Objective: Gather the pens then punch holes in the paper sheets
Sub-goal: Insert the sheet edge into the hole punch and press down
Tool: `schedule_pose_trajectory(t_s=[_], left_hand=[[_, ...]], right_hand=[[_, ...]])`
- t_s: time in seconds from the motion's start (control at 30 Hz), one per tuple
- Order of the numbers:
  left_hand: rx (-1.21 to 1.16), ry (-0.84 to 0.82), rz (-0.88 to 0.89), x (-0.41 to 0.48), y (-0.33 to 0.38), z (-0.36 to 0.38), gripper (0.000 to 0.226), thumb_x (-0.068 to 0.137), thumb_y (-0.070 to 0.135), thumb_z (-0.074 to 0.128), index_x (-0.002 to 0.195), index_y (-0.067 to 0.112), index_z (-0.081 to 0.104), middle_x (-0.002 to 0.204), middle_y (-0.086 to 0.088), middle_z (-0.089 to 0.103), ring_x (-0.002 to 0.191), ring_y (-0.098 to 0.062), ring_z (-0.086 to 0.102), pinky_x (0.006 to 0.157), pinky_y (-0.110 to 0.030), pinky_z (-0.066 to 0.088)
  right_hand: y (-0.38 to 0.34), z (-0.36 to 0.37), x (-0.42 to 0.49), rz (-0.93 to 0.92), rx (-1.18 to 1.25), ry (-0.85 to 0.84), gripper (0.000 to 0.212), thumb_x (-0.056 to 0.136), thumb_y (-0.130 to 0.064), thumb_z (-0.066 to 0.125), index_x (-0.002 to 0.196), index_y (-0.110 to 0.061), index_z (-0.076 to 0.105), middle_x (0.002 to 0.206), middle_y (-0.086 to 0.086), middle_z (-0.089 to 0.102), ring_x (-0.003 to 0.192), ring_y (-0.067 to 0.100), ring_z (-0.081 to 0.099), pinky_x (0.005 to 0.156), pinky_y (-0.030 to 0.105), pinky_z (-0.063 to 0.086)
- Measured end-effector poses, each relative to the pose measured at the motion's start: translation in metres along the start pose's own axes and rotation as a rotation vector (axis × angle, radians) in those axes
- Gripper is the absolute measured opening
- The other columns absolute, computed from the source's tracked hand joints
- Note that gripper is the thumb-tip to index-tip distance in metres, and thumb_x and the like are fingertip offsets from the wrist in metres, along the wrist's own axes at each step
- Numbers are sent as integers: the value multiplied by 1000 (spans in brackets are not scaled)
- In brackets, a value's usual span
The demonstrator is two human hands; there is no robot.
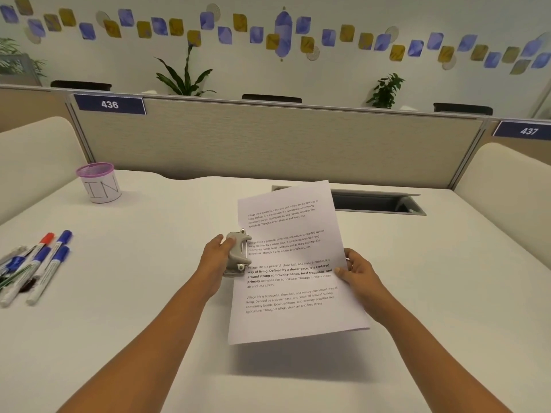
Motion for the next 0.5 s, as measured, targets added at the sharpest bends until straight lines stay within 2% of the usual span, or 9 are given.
schedule_pose_trajectory(t_s=[0.03,0.07,0.13,0.17,0.27,0.43,0.5], left_hand=[[9,3,3,0,-1,3,45,95,21,47,134,0,41,133,-18,48,94,-30,59,70,-31,53],[19,1,7,-1,-1,6,35,95,20,46,123,1,50,120,-18,53,81,-24,58,60,-26,49],[48,3,3,0,-6,10,18,95,18,45,102,7,57,97,-15,57,65,-16,55,54,-24,41],[63,7,1,1,-8,12,16,95,18,44,99,8,57,91,-13,59,61,-15,57,52,-23,42],[136,9,-4,4,-13,18,22,96,18,43,108,7,57,93,-12,60,66,-15,61,50,-23,45],[280,42,-2,8,-19,23,19,95,20,44,106,8,54,102,-15,56,74,-25,57,49,-27,50],[334,66,23,8,-18,25,22,95,20,44,109,6,55,100,-13,56,75,-25,56,41,-22,50]], right_hand=[[1,0,2,6,-2,-3,29,94,0,44,119,-12,52,112,12,66,96,34,65,86,45,53],[3,-1,3,12,-3,-4,29,94,1,44,119,-11,52,113,13,66,95,34,65,85,44,53],[7,-3,7,26,-1,0,30,93,3,44,119,-10,52,113,15,66,92,33,65,82,42,54],[9,-4,9,32,1,1,30,93,4,44,120,-9,52,113,16,65,90,32,64,82,41,53],[17,-4,12,58,-7,7,31,93,4,44,120,-10,52,114,16,65,93,33,64,86,45,53],[29,-3,16,91,-43,16,31,94,2,43,120,-12,51,117,14,64,100,34,64,89,47,52],[32,-3,17,99,-51,14,31,94,2,42,120,-12,51,117,14,64,100,34,65,89,47,53]])
Point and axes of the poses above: each hand's wrist, its own x-axis towards the middle knuckle, its own z-axis out of the palm, y = z × x, the point moved 7 cm from there along x, towards the middle knuckle
